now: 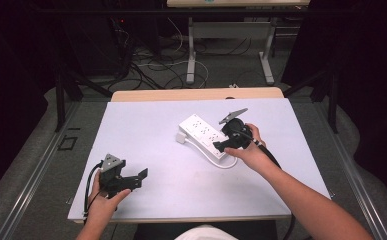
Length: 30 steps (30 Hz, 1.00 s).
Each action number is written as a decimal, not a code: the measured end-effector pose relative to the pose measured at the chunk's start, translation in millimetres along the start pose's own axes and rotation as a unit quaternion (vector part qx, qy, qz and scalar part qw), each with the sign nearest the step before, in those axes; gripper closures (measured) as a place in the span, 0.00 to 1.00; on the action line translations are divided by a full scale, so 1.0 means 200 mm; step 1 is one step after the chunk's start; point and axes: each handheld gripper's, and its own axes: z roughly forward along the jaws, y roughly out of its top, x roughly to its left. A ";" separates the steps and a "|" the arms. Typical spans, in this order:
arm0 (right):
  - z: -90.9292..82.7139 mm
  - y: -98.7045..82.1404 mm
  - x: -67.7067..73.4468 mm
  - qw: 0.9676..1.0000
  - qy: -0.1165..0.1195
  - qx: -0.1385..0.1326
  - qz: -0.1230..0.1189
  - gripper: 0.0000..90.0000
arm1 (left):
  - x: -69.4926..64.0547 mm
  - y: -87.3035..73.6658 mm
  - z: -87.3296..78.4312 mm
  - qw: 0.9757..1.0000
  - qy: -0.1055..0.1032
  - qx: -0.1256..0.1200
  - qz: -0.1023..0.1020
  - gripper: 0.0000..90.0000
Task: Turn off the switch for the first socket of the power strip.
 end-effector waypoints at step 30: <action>0.22 0.10 -0.04 1.000 0.021 0.001 0.012 0.79 | 0.00 0.00 0.00 1.000 -0.001 0.005 -0.002 0.08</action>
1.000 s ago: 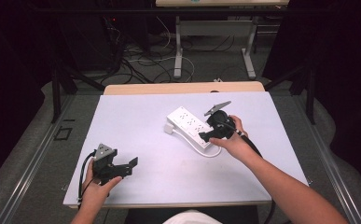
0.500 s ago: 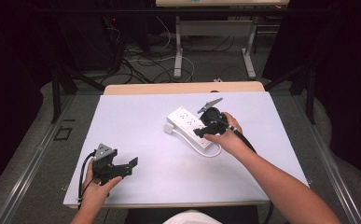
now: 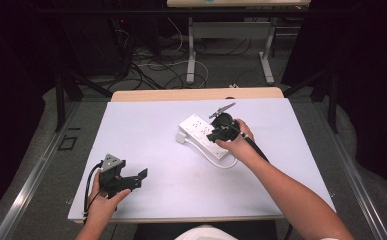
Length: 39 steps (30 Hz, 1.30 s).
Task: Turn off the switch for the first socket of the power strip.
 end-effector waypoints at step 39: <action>0.22 0.03 0.02 0.998 0.007 0.029 0.048 1.00 | 0.01 0.00 0.00 1.000 0.004 0.000 0.001 0.08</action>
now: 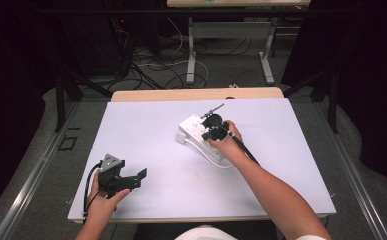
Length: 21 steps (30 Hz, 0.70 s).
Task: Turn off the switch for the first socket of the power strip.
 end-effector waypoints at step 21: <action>0.01 -0.01 0.00 1.000 0.000 0.016 0.009 1.00 | 0.00 0.00 0.00 1.000 0.000 0.000 0.000 0.08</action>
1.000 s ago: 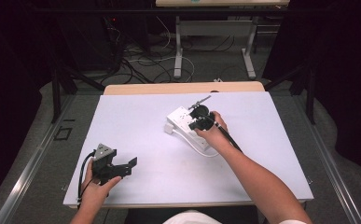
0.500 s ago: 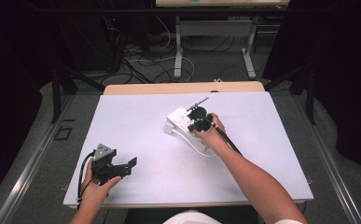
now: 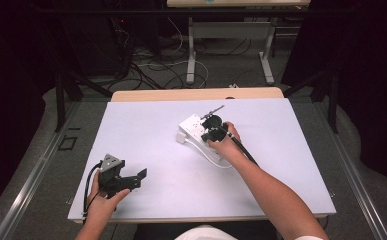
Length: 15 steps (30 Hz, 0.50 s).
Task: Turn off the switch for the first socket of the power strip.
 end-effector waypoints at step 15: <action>0.03 -0.02 0.00 1.000 0.001 -0.029 0.003 1.00 | 0.00 0.00 0.00 1.000 -0.001 0.000 -0.001 0.09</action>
